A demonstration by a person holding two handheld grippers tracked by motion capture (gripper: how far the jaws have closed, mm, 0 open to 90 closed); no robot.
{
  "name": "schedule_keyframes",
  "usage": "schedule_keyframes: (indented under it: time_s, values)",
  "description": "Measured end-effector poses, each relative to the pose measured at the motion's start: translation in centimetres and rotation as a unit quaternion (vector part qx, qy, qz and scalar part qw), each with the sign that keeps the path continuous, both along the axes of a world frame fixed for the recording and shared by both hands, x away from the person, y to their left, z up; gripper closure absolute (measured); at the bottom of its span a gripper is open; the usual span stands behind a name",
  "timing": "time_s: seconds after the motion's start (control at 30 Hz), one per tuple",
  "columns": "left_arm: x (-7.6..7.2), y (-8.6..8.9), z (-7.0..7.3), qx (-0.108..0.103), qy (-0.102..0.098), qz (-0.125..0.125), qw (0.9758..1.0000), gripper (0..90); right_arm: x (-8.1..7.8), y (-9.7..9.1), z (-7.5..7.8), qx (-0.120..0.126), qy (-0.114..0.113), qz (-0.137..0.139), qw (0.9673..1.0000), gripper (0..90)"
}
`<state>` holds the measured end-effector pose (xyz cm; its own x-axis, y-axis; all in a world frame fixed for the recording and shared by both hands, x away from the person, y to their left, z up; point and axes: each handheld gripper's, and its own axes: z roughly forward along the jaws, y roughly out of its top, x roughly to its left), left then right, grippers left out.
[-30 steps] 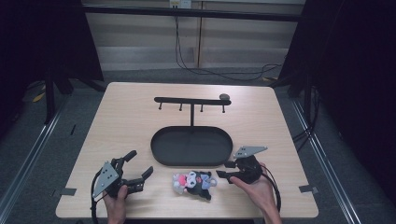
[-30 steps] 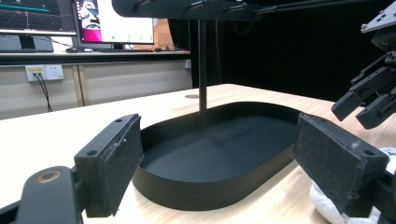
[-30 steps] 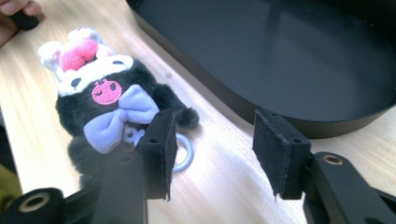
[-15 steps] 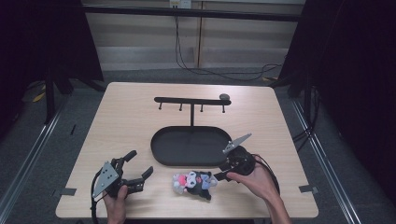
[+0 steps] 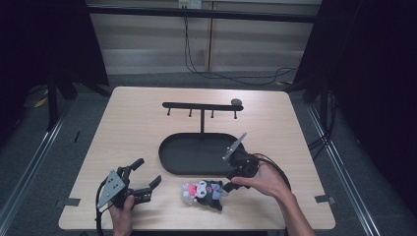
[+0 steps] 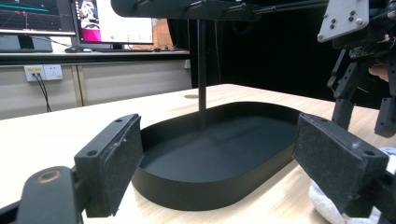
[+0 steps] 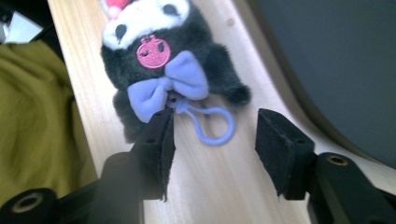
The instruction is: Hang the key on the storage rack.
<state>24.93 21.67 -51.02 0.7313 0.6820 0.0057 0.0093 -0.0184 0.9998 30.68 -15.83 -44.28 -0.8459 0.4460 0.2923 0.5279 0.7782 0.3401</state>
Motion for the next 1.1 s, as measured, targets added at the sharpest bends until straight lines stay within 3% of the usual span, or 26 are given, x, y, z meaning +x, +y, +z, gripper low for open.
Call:
schedule_keyframes:
  time_s: [0.07, 0.17, 0.3, 0.47, 0.63, 0.73, 0.9, 1.1]
  values:
    - [0.0, 0.0, 0.0, 0.000, 0.000, 0.000, 1.0000, 15.6, 0.2, 0.5, -0.1, -0.014, 0.014, 0.005, 0.9998, 49.9]
    - [0.0, 0.0, 0.0, -0.001, 0.001, 0.001, 1.0000, 15.6, 0.5, 1.2, -0.5, -0.022, 0.021, 0.037, 0.9988, 53.6]
    - [0.0, 0.0, 0.0, -0.001, 0.001, 0.002, 1.0000, 15.6, 0.6, 1.8, -0.8, -0.030, 0.028, 0.058, 0.9975, 57.3]
    - [0.0, 0.0, 0.0, -0.001, 0.001, 0.001, 1.0000, 15.6, 0.9, 2.3, -1.5, -0.049, 0.037, 0.061, 0.9962, 59.2]
    - [0.0, 0.0, 0.0, -0.002, 0.001, 0.002, 1.0000, 15.6, 1.2, 2.6, -2.0, -0.054, 0.032, 0.071, 0.9955, 52.6]
    - [0.0, 0.0, 0.0, 0.001, -0.001, 0.000, 1.0000, 15.6, 1.4, 3.0, -2.4, -0.051, 0.040, 0.078, 0.9948, 54.0]
    - [0.0, 0.0, 0.0, 0.000, 0.000, 0.001, 1.0000, 15.6, 1.4, 3.5, -2.7, -0.055, 0.042, 0.088, 0.9937, 60.1]
    - [0.0, 0.0, 0.0, 0.000, 0.000, 0.001, 1.0000, 15.6, 1.3, 4.0, -2.9, -0.061, 0.054, 0.090, 0.9926, 73.3]
